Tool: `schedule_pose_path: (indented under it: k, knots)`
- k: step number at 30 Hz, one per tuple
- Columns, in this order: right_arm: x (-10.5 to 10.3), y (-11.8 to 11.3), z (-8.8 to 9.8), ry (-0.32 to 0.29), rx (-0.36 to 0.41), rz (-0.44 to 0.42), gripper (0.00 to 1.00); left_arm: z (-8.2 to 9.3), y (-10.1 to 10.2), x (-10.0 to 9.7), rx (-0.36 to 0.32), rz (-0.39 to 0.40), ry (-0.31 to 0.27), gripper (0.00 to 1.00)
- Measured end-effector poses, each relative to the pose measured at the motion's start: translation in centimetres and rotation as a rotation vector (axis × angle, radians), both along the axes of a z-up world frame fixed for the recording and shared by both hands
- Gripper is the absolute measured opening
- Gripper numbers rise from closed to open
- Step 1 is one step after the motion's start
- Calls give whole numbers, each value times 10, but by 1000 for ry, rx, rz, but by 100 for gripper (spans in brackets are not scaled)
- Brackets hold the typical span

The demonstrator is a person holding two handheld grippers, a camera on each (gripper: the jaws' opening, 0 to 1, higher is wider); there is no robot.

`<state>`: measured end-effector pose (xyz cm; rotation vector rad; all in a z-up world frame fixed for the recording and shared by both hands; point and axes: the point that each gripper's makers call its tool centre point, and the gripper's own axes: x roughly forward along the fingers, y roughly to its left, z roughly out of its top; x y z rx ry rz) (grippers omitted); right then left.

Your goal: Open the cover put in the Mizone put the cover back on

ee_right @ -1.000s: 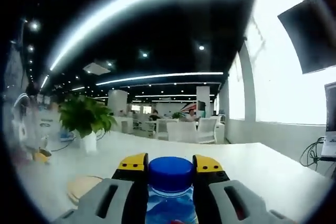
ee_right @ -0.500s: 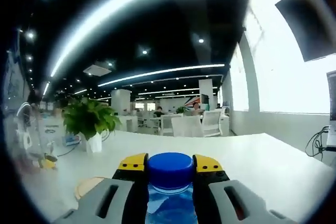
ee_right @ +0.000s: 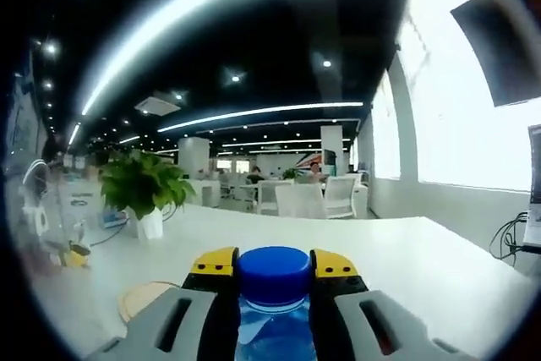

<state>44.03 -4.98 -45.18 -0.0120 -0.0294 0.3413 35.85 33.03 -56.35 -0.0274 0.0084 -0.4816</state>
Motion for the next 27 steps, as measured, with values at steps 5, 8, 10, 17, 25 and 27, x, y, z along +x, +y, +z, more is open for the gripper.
schedule_pose_path:
  k: [5,8,10,17,25,27]
  knots:
    - [1,5,-1,13,28,21,25,0,0,0,-1,0,1,16]
    - [0,14,-2,8,37,40,25,-1,0,1,1,-1,4,16]
    - [-1,22,-2,4,33,38,25,-1,0,1,0,-2,4,16]
    - [2,32,-1,-5,57,48,25,1,0,0,-10,-3,-3,16]
    - [3,46,-1,-17,63,64,25,1,-2,0,-9,-8,-5,16]
    - [4,50,-1,-16,65,73,26,2,-2,0,-9,-7,-5,16]
